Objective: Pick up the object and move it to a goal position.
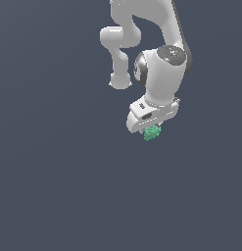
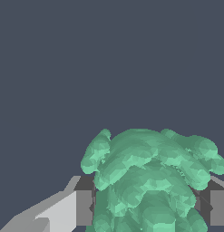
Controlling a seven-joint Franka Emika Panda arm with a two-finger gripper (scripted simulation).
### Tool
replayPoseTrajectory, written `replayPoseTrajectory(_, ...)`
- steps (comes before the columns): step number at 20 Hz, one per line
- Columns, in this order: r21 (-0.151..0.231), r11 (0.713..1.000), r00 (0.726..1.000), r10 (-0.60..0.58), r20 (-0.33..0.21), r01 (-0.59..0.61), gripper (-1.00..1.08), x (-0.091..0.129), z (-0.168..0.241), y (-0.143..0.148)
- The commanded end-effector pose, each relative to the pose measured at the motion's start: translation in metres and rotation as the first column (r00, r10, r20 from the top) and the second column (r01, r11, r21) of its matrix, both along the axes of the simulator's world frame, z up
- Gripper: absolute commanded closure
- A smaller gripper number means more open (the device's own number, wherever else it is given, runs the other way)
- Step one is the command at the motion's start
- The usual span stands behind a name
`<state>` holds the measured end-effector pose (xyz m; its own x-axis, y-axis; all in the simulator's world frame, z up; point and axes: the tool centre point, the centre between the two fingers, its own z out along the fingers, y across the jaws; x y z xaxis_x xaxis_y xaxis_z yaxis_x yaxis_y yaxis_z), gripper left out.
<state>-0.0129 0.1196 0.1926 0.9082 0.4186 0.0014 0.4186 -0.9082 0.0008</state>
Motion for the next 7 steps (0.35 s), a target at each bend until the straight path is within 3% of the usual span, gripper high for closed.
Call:
replayPoseTrajectory(1,0.000,1.000,1.000,-0.001,-0.002,0.001,1.08,-0.001,0.012,0.004)
replayPoseTrajectory(7,0.000,1.000,1.000,-0.001,-0.002,0.001,1.08,0.000,0.022,0.007)
